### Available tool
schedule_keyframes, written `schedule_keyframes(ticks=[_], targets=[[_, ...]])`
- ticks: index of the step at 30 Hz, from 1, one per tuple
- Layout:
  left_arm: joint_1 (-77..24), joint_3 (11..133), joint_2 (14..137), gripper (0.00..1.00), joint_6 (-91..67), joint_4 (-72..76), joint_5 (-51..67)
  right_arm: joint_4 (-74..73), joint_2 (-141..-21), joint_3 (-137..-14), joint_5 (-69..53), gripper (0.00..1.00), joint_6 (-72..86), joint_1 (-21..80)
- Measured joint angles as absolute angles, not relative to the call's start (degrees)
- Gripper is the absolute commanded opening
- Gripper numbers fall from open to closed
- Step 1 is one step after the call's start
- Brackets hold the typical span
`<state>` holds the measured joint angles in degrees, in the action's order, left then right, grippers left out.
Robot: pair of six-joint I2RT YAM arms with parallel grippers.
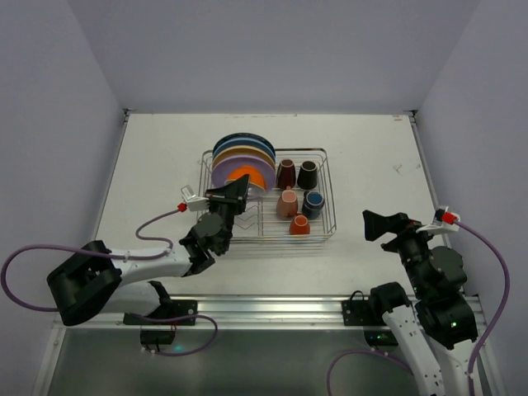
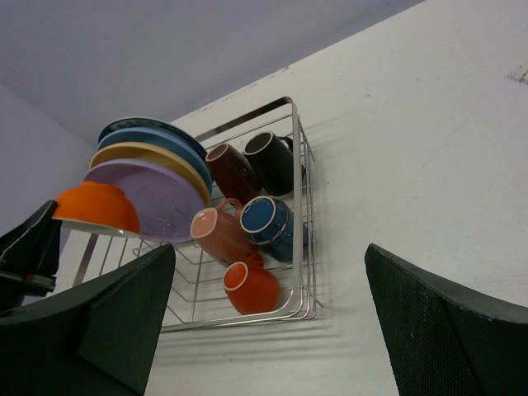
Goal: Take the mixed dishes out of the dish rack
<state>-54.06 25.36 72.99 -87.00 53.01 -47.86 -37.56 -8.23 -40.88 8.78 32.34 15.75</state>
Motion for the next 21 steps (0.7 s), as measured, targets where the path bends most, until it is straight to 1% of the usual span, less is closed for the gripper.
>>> schedule_keyframes(ticks=[4, 6, 9, 13, 16, 18, 21], targets=[[-54.33, 26.0, 68.36, 0.0, -79.53, 50.78, -47.11, -37.56, -8.23, -40.88, 8.8, 0.99, 32.32, 15.75], [-54.48, 29.36, 65.71, 0.0, -75.26, 43.97, -46.96, -37.56, -8.23, -40.88, 8.8, 0.99, 32.29, 15.75], [-54.52, 40.47, 64.82, 0.0, -67.79, 30.28, -46.68, -37.56, -8.23, -40.88, 8.78, 0.99, 32.1, 15.75], [-54.5, 57.47, 66.06, 0.0, -55.02, 14.63, -45.56, -37.47, -8.23, -40.88, 8.14, 0.99, 31.86, 15.75], [-53.36, 68.36, 68.14, 0.0, -48.38, 2.13, -45.39, -36.82, -8.4, -40.91, 7.29, 0.99, 31.86, 15.75], [-49.71, 74.96, 70.17, 0.0, -45.58, -6.81, -42.57, -36.36, -9.08, -40.93, 6.24, 0.99, 31.86, 15.75], [-35.7, 80.75, 73.43, 0.0, -42.46, -16.08, -31.24, -36.38, -10.59, -41.43, 5.04, 0.99, 31.79, 15.75]])
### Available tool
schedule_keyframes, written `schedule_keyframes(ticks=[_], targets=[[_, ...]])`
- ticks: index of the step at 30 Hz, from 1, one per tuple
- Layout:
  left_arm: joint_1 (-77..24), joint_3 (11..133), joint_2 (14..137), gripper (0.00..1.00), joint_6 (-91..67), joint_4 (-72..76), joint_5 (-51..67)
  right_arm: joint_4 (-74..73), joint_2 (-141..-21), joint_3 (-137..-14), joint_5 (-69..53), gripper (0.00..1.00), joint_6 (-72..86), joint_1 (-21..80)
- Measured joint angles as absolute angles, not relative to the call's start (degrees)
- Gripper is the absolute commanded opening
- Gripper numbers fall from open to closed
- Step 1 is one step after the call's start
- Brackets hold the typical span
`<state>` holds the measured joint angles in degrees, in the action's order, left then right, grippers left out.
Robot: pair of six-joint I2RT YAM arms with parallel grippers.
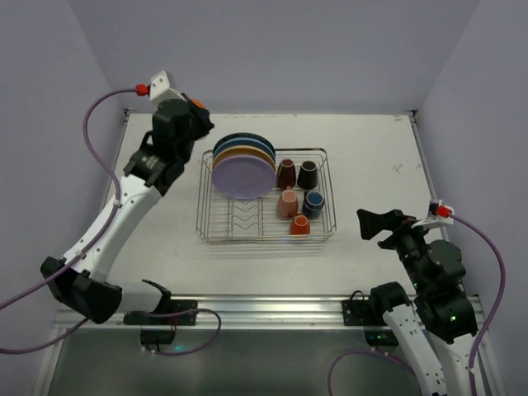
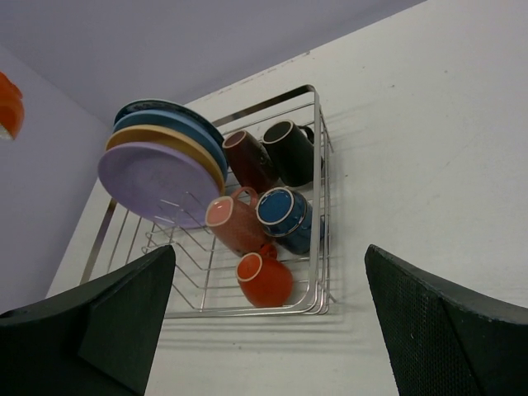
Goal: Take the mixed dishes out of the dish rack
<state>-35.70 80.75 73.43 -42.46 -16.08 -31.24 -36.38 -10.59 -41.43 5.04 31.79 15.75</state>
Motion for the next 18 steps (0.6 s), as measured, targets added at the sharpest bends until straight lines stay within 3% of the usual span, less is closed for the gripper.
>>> schedule_keyframes(ticks=[5, 11, 18], targets=[[-12.03, 87.24, 85.21, 0.0, -38.33, -27.62, -16.69, -36.36, -11.22, -42.22, 3.4, 0.99, 31.46, 15.75], [-3.68, 103.28, 106.08, 0.0, -34.61, -41.47, -7.51, -36.58, -11.25, -42.37, 1.1, 0.99, 29.87, 15.75], [-1.91, 116.73, 122.04, 0.0, -30.48, -53.39, -9.89, -36.67, -11.25, -42.52, -1.13, 0.99, 28.56, 15.75]])
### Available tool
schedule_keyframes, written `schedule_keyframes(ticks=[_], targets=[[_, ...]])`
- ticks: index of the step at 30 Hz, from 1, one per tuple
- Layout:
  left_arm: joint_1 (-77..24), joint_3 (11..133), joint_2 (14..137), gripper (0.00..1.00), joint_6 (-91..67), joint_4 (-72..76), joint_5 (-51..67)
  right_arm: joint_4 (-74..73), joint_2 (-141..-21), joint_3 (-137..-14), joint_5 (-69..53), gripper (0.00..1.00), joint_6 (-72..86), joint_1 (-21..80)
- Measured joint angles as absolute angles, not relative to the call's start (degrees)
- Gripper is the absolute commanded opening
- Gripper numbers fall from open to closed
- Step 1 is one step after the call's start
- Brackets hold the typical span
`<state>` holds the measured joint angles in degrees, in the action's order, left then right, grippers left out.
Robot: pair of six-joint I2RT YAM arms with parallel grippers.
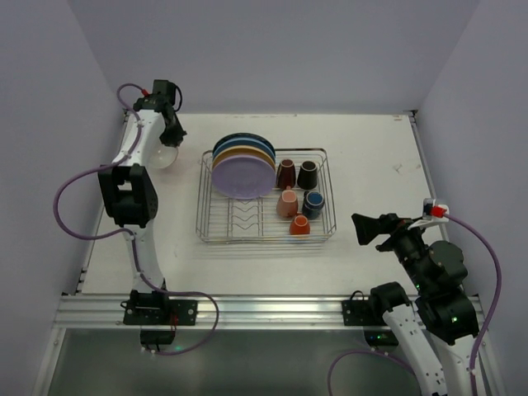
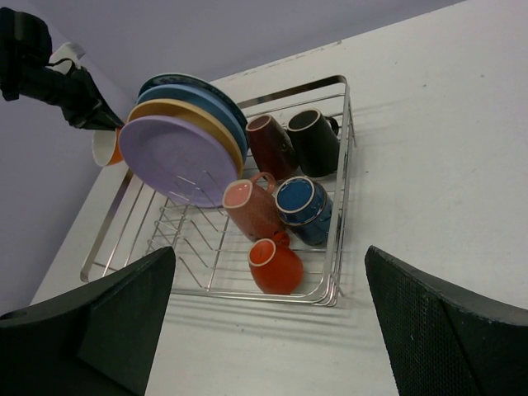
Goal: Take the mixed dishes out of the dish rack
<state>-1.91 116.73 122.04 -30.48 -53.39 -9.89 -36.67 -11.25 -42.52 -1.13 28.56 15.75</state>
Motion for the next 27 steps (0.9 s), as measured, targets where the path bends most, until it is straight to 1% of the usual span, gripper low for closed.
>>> schedule_keyframes(ticks=[7, 13, 14, 16, 19, 22, 23, 27], targets=[[-1.98, 116.07, 122.72, 0.0, -26.74, -56.99, -14.41, -36.64, -11.18, -42.52, -1.28, 0.99, 28.32, 15.75], [-1.54, 115.57, 126.58, 0.0, -24.21, -57.58, -13.93, -36.64, -10.94, -42.52, -1.3, 0.99, 28.25, 15.75], [-1.45, 115.52, 127.31, 0.01, -24.01, -57.6, -13.78, -36.62, -10.83, -42.52, -1.3, 0.99, 28.25, 15.75], [-1.21, 115.52, 129.12, 0.05, -23.27, -57.95, -13.65, -36.62, -10.63, -42.52, -1.3, 0.99, 28.23, 15.75], [-1.06, 115.52, 130.78, 0.13, -22.46, -58.57, -13.91, -36.6, -10.31, -42.5, -1.28, 0.99, 28.23, 15.75], [-1.06, 115.68, 130.91, 0.26, -21.87, -59.33, -15.14, -36.56, -10.07, -42.37, -1.28, 0.99, 28.23, 15.75], [-1.06, 115.79, 130.91, 0.32, -21.85, -59.44, -15.53, -36.53, -10.04, -42.28, -1.28, 0.99, 28.23, 15.75], [-1.02, 115.9, 130.91, 0.42, -21.85, -59.53, -16.49, -36.47, -10.04, -41.93, -1.28, 0.99, 28.12, 15.75]])
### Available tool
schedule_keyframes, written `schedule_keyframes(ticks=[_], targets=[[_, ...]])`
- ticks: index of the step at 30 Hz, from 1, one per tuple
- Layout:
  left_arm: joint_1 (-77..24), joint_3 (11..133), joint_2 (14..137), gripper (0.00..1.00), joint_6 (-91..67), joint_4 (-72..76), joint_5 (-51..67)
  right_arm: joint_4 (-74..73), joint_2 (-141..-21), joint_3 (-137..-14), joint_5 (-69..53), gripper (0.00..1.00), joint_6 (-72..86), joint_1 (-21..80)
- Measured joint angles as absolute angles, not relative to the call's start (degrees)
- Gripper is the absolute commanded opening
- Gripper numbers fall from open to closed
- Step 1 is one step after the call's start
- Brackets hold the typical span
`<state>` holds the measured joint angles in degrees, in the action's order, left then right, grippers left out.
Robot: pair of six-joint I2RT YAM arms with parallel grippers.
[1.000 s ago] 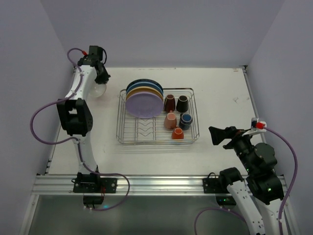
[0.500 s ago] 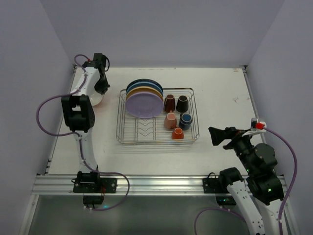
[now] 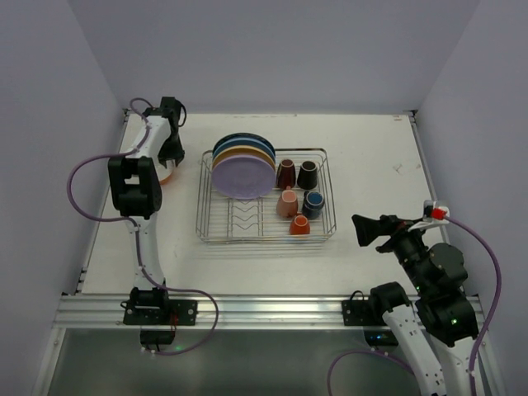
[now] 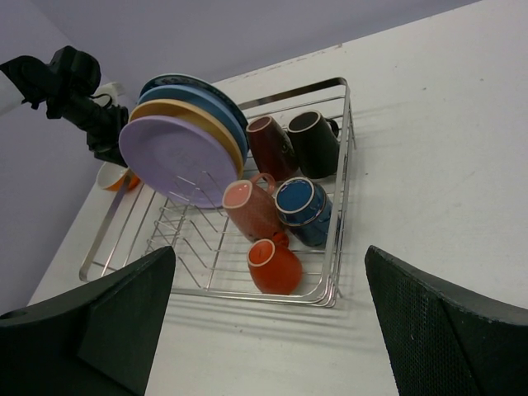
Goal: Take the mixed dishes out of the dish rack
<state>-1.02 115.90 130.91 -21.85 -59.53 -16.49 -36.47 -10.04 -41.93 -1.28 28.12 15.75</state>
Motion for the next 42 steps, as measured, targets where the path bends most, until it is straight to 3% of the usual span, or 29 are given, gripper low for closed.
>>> schedule_keyframes(ticks=[3, 4, 6, 12, 18, 27, 33, 39, 42], targets=[[-1.04, 115.9, 130.61, 0.52, -22.0, -59.46, -16.64, -36.4, -10.07, -41.85, -1.28, 0.99, 28.01, 15.75], [-1.08, 115.68, 130.08, 0.62, -22.31, -59.27, -16.71, -36.27, -10.09, -41.76, -1.3, 0.99, 28.01, 15.75], [-1.21, 114.37, 127.7, 1.0, -22.55, -58.7, -16.82, -35.86, -10.15, -41.43, -1.76, 0.99, 28.03, 15.75], [-1.83, 109.54, 112.27, 1.0, -25.3, -56.05, -17.67, -34.17, -16.49, -40.95, -5.26, 0.99, 28.56, 15.75], [-4.62, 96.16, 86.28, 1.0, -28.45, -48.6, -20.47, -34.72, -36.12, -44.29, -8.01, 0.99, 28.91, 16.43], [-6.13, 70.35, 52.93, 1.0, -29.52, -39.51, -20.88, -39.92, -53.01, -53.19, 5.82, 0.99, 28.47, 32.14], [-6.13, 58.13, 42.68, 1.0, -28.71, -36.91, -24.18, -37.82, -56.31, -54.06, 9.04, 0.99, 29.98, 37.12], [-6.13, 50.63, 40.95, 1.0, -27.77, -35.24, -26.22, -36.38, -63.16, -57.54, 8.8, 0.99, 31.14, 37.12], [-6.13, 48.31, 41.39, 1.0, -27.24, -35.03, -26.92, -36.6, -70.32, -60.25, 9.56, 0.93, 31.35, 37.15]])
